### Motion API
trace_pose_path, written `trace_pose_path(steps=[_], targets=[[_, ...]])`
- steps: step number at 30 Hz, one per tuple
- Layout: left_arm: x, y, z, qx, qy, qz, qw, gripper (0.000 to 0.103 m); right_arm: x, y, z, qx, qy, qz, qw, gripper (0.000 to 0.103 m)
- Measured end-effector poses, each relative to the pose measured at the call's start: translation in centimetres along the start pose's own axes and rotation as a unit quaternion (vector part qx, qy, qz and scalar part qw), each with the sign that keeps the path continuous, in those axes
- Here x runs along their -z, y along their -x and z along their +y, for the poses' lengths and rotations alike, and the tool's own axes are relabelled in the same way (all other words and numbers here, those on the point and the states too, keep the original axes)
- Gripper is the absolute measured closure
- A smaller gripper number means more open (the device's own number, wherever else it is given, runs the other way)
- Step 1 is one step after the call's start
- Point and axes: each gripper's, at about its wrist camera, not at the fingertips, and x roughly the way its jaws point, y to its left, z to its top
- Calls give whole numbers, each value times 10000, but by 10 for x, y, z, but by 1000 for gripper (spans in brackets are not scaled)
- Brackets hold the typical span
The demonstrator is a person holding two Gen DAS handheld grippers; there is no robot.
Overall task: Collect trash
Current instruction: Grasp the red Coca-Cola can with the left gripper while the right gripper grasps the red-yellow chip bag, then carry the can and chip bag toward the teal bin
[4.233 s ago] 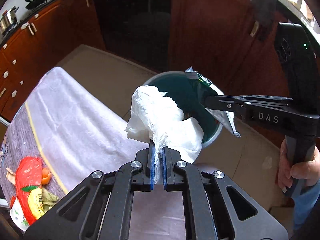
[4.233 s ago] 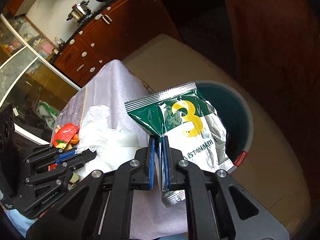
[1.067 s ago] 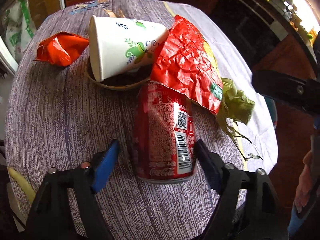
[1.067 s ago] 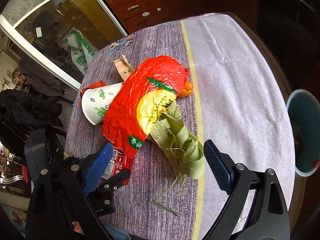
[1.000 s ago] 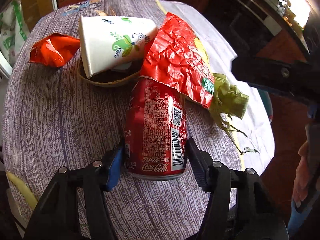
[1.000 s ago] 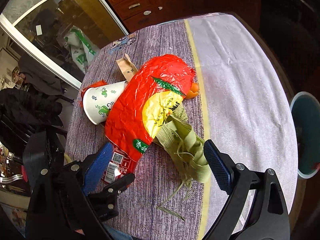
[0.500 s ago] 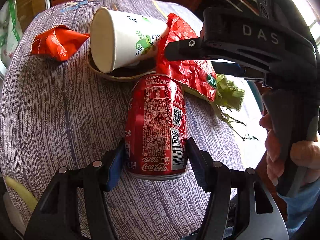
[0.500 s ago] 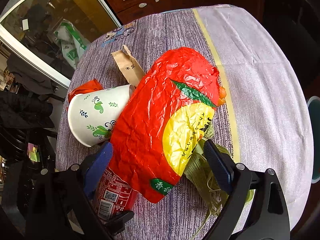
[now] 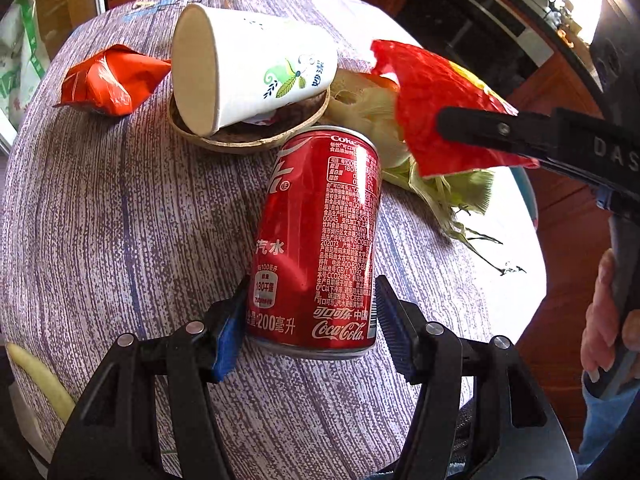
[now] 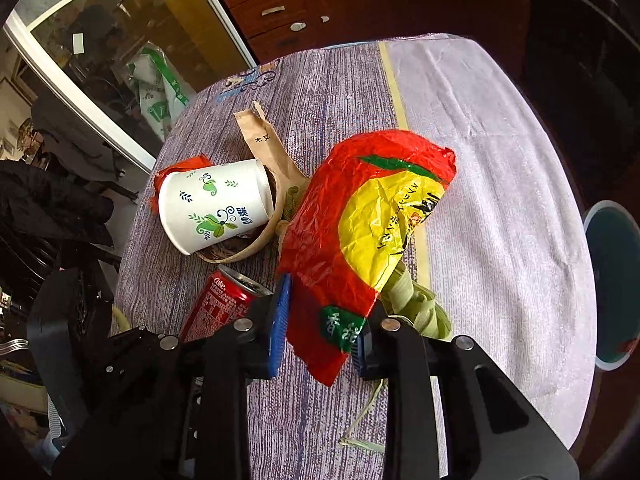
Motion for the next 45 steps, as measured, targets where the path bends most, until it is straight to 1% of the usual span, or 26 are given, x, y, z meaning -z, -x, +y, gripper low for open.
trace_pose_path(steps=[3,4,6,8,12,15,18,19,22,28,31,35,40,45], targets=[[-1,3,-4,-35,-14,-58,10000,43,5,11,-3,-22,33,-57,10000,90],[-1,4,-6,-58,-34,-95,9999,47,6,14,-4,-32,41,-80,10000,92],[4,9,-10,-147,-117,-199,9996,47,9,23,-4,-16,80,-170,9998,96],[7,15,-18,-218,-246,-307,9990,48,11,33,-4,-39,116,-280,9995,98],[12,31,-26,-211,-366,-412,9983,48,14,55,-7,-92,191,-503,9985,99],[12,44,-29,-214,-356,-472,9980,48,16,71,-12,-83,159,-660,9977,99],[12,53,-34,-254,-487,-564,9969,48,19,83,-23,-64,65,-775,9969,99],[11,57,-38,-258,-545,-588,9964,48,20,87,-27,-58,16,-807,9967,99],[3,66,-68,-253,-813,-688,9940,48,28,99,-44,-2,-139,-919,9957,99],[-18,63,-123,-136,-1410,-784,9868,48,49,130,-91,143,-554,-1133,9919,99],[-31,53,-155,-2,-1684,-709,9832,48,59,146,-122,269,-803,-1219,9889,99],[-48,36,-203,137,-2107,-627,9754,48,71,159,-172,410,-1212,-1255,9838,99],[-62,7,-250,226,-2505,-389,9671,47,82,159,-228,395,-1718,-1215,9768,99],[-76,-29,-286,146,-2777,-90,9605,47,88,138,-272,200,-2143,-1061,9708,98]])
